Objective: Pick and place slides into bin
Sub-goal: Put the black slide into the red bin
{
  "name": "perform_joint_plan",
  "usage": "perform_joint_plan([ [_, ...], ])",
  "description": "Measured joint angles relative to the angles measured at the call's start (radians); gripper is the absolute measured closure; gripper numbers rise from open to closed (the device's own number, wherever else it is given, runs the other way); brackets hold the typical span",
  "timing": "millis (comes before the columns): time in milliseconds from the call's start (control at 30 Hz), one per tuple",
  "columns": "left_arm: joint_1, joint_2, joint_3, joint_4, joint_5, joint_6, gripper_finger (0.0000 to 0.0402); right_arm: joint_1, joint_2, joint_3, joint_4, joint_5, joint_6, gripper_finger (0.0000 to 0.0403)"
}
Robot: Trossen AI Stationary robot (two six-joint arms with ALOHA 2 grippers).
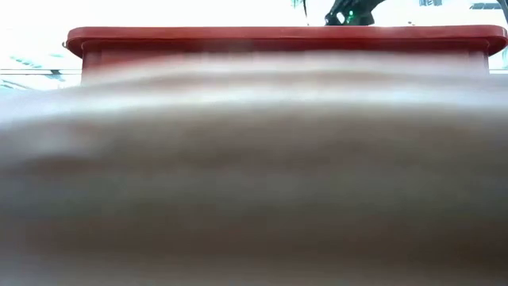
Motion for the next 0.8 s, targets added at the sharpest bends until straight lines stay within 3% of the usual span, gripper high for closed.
perform_joint_plan([
  [400, 0.000, 0.000, 0.000, -0.033, 0.000, 0.001, 0.0160, 0.067, -0.100, 0.136, -0.031, -0.012, 0.059, 0.0199],
  [800, 0.000, 0.000, 0.000, -0.033, 0.000, -0.004, 0.0160, 0.294, -0.312, 0.138, 0.190, -0.144, 0.228, 0.0202],
])
